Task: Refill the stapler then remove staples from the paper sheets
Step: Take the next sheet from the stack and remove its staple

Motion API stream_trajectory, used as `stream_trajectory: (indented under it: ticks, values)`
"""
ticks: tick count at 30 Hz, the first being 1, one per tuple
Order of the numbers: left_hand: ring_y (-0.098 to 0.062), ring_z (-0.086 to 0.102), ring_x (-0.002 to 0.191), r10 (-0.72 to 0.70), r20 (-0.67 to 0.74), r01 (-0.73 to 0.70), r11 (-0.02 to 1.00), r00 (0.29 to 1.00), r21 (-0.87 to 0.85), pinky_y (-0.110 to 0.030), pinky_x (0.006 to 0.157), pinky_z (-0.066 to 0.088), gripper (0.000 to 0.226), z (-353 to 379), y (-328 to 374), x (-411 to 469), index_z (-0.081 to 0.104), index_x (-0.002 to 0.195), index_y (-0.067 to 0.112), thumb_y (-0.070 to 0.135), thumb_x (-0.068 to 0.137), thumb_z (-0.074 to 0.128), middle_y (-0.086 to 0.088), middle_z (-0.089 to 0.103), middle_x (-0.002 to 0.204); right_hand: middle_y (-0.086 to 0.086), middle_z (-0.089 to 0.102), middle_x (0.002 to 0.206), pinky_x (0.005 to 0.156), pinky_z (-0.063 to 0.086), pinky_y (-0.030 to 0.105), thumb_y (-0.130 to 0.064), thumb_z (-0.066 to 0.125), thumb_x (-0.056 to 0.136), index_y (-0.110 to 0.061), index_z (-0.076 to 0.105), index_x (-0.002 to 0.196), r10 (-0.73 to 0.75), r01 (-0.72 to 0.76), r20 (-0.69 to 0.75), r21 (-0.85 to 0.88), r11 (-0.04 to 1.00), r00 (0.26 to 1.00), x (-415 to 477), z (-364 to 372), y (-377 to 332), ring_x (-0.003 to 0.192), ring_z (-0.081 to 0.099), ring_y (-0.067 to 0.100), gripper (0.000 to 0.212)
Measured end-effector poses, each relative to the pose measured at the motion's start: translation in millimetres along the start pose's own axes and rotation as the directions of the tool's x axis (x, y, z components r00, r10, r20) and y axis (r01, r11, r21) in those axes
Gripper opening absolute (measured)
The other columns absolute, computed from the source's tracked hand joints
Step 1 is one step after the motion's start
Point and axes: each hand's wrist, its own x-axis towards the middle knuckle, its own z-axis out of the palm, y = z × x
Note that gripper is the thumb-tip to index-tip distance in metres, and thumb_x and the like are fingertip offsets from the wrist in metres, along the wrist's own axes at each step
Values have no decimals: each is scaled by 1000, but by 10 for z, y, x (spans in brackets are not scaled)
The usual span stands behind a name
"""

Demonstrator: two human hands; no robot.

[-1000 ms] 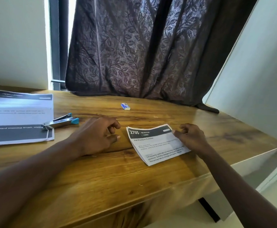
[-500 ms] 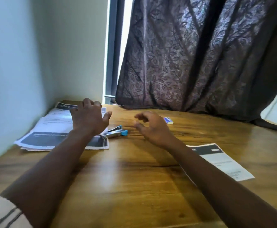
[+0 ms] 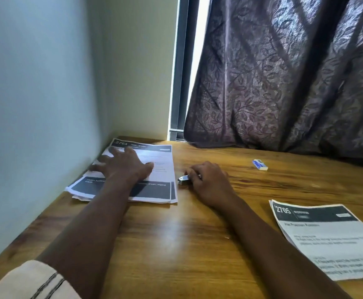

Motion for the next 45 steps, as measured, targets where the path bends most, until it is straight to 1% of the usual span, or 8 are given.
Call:
stream_trajectory:
  ticks: [9,14,20,23,30,35,39,45]
  values:
    - [-42,41,134,-38,-81,34,998,996,-50,-61,110,32,110,-46,-138,56,49,141,28,90,53,68,-16,40,148,2,59,129,104,35,46,-45,41,104,-28,66,125,28,-29,14,22,999,1000,-3,-27,24,124,46,24,37]
    - [-42,47,126,-58,-222,-2,965,973,-264,-54,103,43,71,-49,-146,74,59,130,25,46,69,87,-19,45,135,-4,56,130,102,34,46,-73,46,91,-35,66,124,-4,5,74,-6,1000,997,-9,-40,42,126,44,20,53]
    - [-38,64,107,-97,-465,-180,837,880,-516,-40,93,50,39,-42,-241,165,72,112,14,3,74,73,-14,74,109,-4,56,130,105,35,48,-68,47,94,-37,64,123,53,-52,34,-13,999,998,56,-14,21,125,43,21,45]
    - [-39,68,102,-141,-525,-225,789,840,-572,-41,92,52,36,-113,-208,88,70,112,15,6,77,71,-10,77,102,-3,55,129,105,35,47,-68,45,94,-37,63,125,47,-47,38,-18,999,998,60,-4,31,125,43,21,47]
    - [-42,66,93,-133,-660,-256,852,739,-457,-41,76,49,10,-280,-164,-20,68,94,22,29,90,62,-10,75,99,-2,56,133,110,30,47,-65,38,98,-33,59,132,35,-35,19,-5,999,999,41,-11,30,128,43,22,51]
    - [-36,70,94,-119,-737,-458,714,665,-529,-38,86,52,21,-502,-68,-111,65,102,16,35,97,61,-9,76,102,-4,61,132,111,31,50,-59,43,100,-33,45,143,52,4,-190,283,959,980,44,-52,-12,127,48,19,50]
    - [-23,71,85,-47,-767,-607,582,640,-542,-29,88,49,22,-621,17,-175,61,111,18,34,96,66,2,73,92,-3,65,121,98,50,47,-59,56,95,-42,35,146,102,80,-255,616,783,961,51,-38,3,118,58,17,57]
    - [-17,72,81,-91,-742,-636,452,664,-625,-24,88,48,35,-720,37,-210,55,122,24,35,92,69,3,73,84,5,73,107,83,57,33,-20,73,93,-40,33,152,80,258,-375,762,594,923,81,-166,15,101,69,15,74]
